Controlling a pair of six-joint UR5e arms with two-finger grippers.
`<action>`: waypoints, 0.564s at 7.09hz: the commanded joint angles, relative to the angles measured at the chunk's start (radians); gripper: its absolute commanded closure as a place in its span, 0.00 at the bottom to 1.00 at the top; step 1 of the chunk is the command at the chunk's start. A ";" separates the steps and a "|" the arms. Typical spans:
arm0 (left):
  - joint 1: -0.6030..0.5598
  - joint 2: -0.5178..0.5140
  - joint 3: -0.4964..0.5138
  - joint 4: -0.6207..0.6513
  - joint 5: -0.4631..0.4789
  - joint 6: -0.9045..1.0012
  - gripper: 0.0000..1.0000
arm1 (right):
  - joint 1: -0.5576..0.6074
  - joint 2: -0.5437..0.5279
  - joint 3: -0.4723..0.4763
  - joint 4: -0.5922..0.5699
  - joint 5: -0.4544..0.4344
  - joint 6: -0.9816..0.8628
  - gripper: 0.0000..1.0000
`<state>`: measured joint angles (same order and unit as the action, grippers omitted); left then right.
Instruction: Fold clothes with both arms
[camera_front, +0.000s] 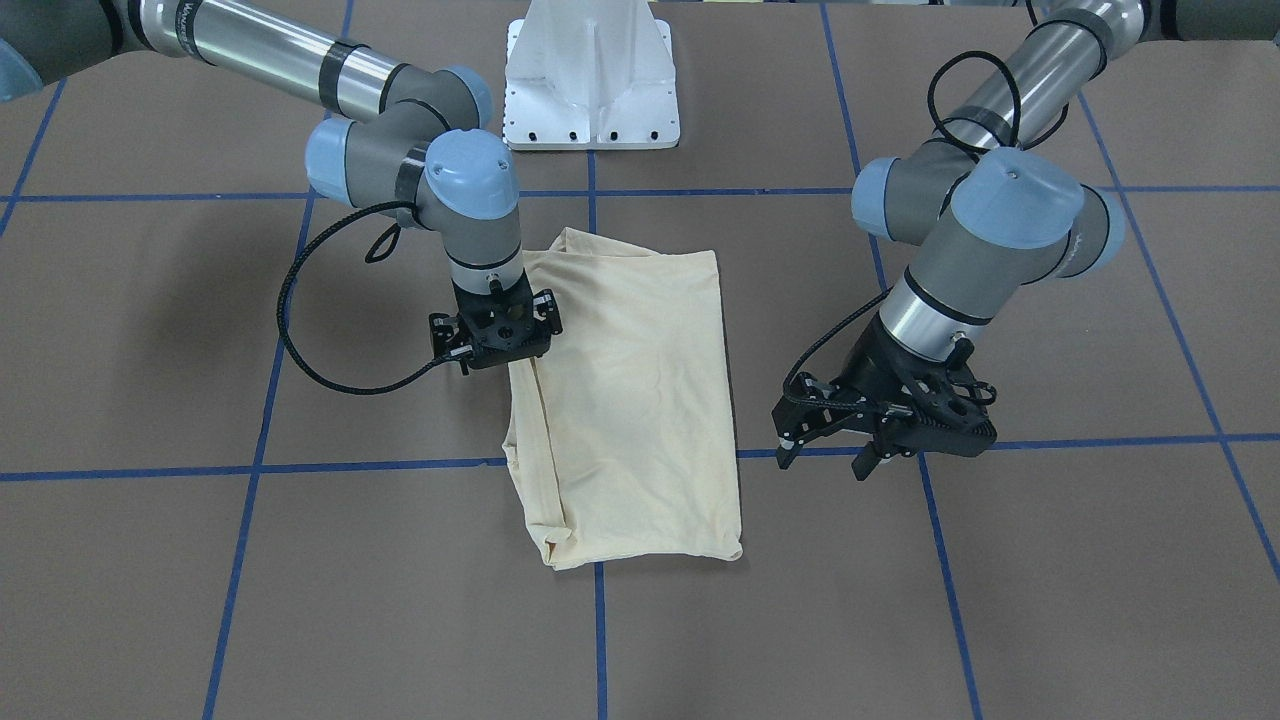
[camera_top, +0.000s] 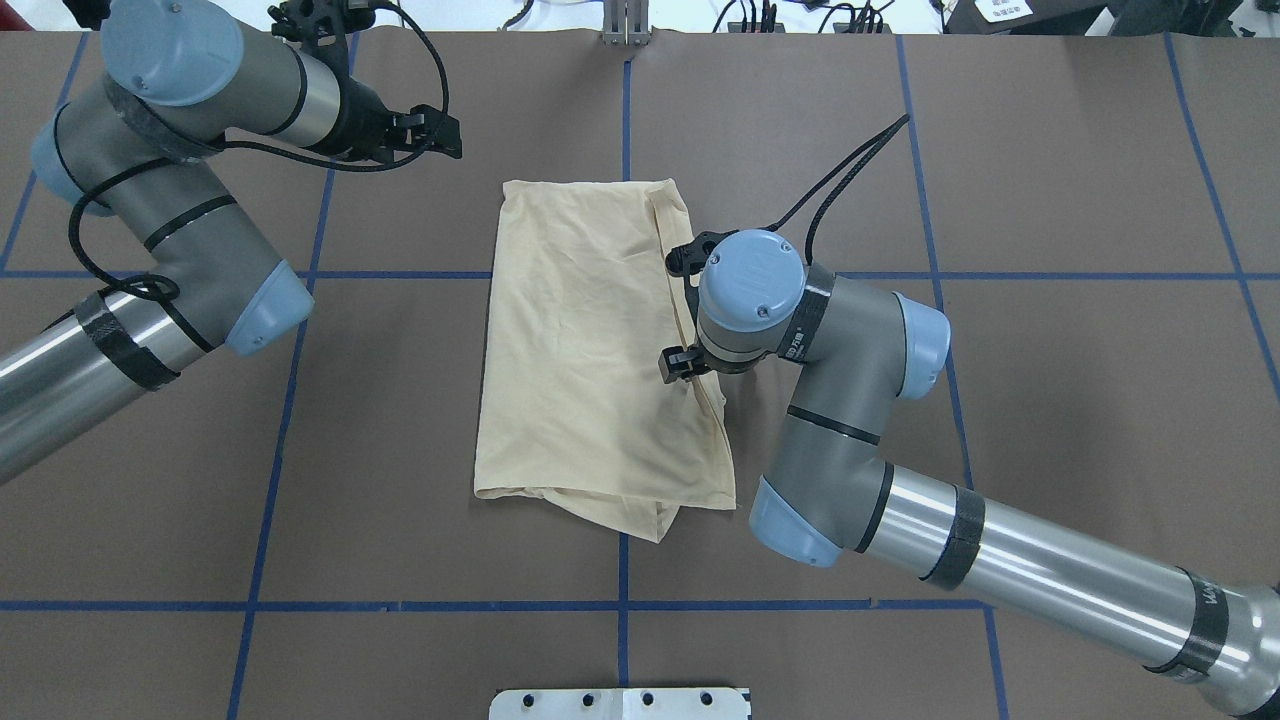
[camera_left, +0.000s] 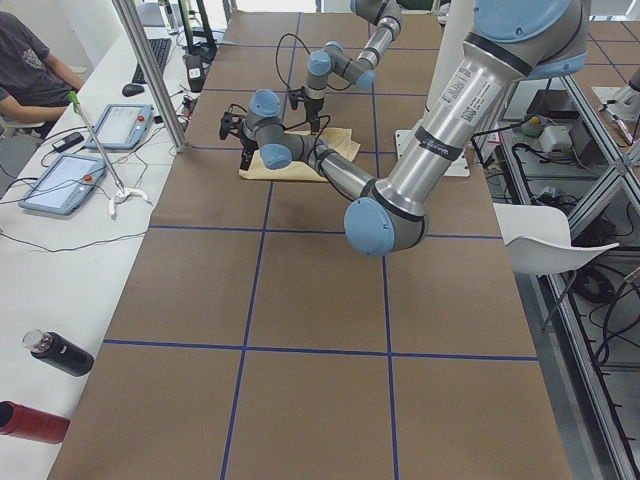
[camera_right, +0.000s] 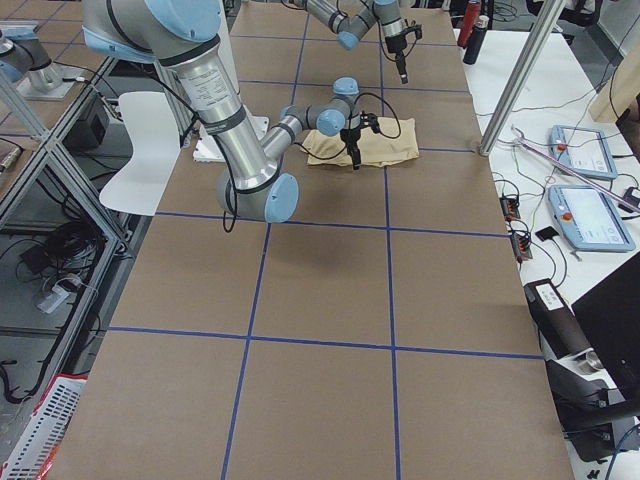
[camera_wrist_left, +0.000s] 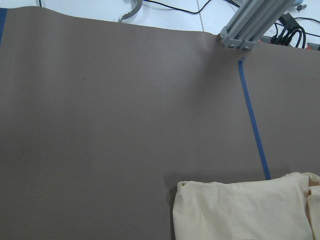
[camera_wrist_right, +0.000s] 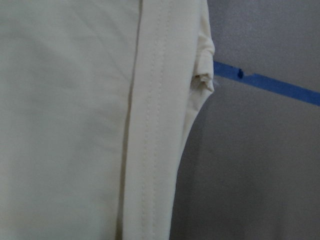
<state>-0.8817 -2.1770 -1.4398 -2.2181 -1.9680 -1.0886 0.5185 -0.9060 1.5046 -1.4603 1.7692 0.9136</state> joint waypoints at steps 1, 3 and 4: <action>0.000 -0.001 0.001 -0.002 0.000 -0.001 0.10 | 0.000 -0.010 -0.003 -0.003 0.001 0.001 0.00; 0.000 -0.001 0.001 -0.002 0.000 -0.002 0.10 | 0.012 -0.011 -0.003 -0.005 0.004 -0.001 0.00; 0.001 -0.001 0.001 -0.002 0.000 -0.002 0.10 | 0.041 -0.011 -0.003 -0.011 0.039 -0.002 0.00</action>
<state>-0.8813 -2.1782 -1.4393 -2.2196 -1.9681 -1.0902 0.5350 -0.9165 1.5018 -1.4664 1.7820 0.9128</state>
